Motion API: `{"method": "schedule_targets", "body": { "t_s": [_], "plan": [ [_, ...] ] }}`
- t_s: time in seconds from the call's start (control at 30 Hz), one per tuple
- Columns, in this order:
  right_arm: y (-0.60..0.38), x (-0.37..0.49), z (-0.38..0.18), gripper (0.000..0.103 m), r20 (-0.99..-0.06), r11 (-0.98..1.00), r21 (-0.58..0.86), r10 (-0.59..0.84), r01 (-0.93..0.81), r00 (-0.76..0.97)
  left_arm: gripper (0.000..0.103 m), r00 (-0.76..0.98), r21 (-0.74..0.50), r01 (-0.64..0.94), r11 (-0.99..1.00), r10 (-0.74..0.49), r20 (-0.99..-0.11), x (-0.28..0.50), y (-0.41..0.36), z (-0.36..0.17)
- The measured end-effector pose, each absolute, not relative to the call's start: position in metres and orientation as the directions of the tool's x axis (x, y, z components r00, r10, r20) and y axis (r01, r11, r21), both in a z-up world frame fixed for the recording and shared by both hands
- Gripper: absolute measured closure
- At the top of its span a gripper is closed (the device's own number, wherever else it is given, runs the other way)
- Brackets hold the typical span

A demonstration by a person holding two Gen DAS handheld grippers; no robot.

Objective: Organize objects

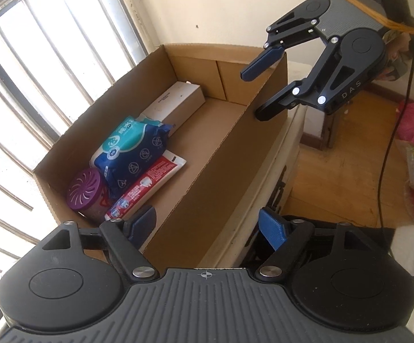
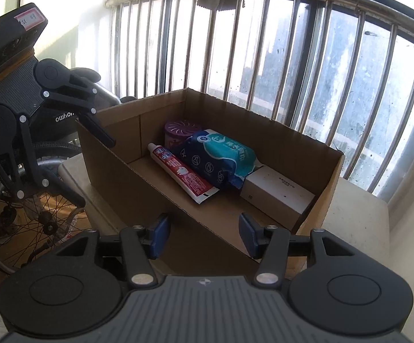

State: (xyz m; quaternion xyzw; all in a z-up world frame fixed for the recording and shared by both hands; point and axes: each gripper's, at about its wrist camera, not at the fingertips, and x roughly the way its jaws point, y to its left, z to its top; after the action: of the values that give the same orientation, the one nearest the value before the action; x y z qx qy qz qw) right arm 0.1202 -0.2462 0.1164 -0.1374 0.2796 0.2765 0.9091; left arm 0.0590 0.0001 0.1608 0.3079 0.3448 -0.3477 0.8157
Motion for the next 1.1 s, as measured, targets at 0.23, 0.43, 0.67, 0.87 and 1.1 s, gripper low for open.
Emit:
{"method": "schedule_targets", "body": {
  "t_s": [0.23, 0.43, 0.67, 0.87, 1.1],
  "plan": [
    [-0.27, 0.125, 0.116, 0.038, -0.537, 0.83, 0.014, 0.476, -0.558, 0.696, 0.008, 0.622, 0.23, 0.683, 0.693, -0.386, -0.681, 0.075, 0.024, 0.208],
    [-0.271, 0.118, 0.114, 0.038, -0.519, 0.833, -0.005, 0.47, -0.553, 0.714, 0.037, 0.596, 0.16, 0.659, 0.735, -0.38, -0.707, 0.131, 0.016, 0.204],
    [-0.282, 0.12, 0.114, 0.038, -0.509, 0.832, 0.041, 0.494, -0.553, 0.705, 0.038, 0.529, 0.325, 0.785, 0.528, -0.297, -0.795, 0.193, -0.034, 0.153],
    [-0.283, 0.119, 0.113, 0.037, -0.497, 0.83, 0.047, 0.502, -0.555, 0.708, 0.046, 0.473, 0.331, 0.831, 0.446, -0.256, -0.843, 0.23, -0.063, 0.124],
    [-0.287, 0.119, 0.114, 0.037, -0.489, 0.825, 0.073, 0.519, -0.56, 0.701, 0.051, 0.528, 0.431, 0.812, 0.393, -0.18, -0.83, 0.222, -0.061, 0.113]
  ]
}}
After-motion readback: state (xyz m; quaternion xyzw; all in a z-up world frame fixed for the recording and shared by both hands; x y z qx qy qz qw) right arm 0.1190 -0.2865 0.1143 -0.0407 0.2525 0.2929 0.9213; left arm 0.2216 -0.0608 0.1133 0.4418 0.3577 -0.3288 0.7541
